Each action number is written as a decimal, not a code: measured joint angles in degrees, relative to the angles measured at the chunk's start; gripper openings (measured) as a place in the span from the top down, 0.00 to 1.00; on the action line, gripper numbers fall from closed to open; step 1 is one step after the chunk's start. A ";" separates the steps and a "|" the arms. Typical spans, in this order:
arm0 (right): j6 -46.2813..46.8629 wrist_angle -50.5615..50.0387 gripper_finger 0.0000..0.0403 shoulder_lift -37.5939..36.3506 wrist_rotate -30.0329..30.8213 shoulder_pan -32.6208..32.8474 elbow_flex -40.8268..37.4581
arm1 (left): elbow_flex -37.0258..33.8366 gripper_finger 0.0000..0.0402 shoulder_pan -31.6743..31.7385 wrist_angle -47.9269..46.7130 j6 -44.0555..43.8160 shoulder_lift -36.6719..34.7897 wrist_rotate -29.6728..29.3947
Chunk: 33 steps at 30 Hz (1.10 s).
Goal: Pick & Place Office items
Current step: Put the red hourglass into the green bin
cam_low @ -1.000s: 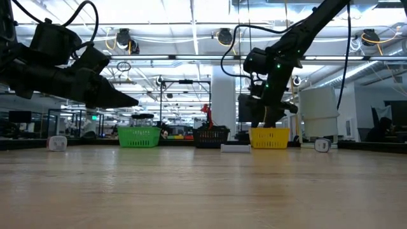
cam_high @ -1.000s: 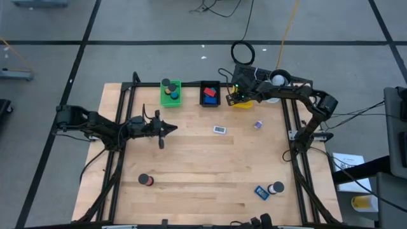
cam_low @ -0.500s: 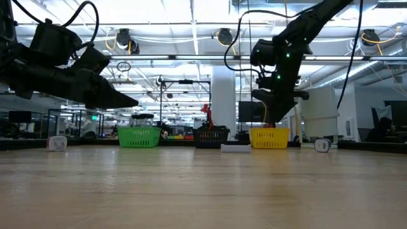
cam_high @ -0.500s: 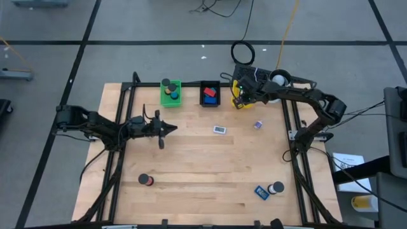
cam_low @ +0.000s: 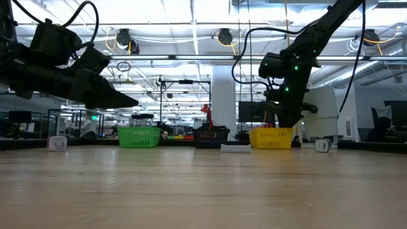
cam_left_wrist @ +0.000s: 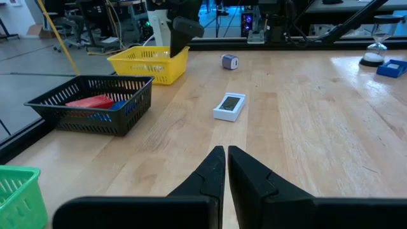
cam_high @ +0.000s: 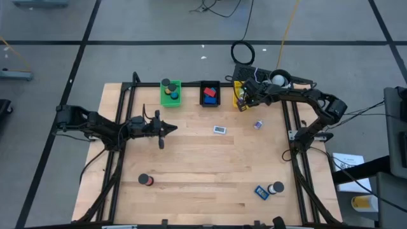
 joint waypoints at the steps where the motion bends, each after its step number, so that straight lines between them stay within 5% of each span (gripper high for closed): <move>1: -0.16 0.76 0.99 0.00 0.00 0.00 0.00 | 0.00 0.93 0.00 0.02 0.00 0.00 0.00; 15: -5.19 1.62 1.00 -6.37 0.66 1.92 -0.04 | 0.00 0.93 -0.04 -0.20 0.31 0.00 0.05; 20: -8.99 4.04 1.00 -16.03 8.28 8.73 -4.35 | -0.02 0.93 -0.17 -1.85 0.61 0.00 0.46; 25: -14.40 21.03 1.00 -27.70 9.91 16.40 -17.91 | -0.02 0.93 -0.18 -2.67 1.35 0.00 2.19; 33: -21.49 63.94 1.00 -38.31 -0.21 24.04 -41.24 | 3.19 0.93 -0.28 -4.93 -3.58 0.00 7.84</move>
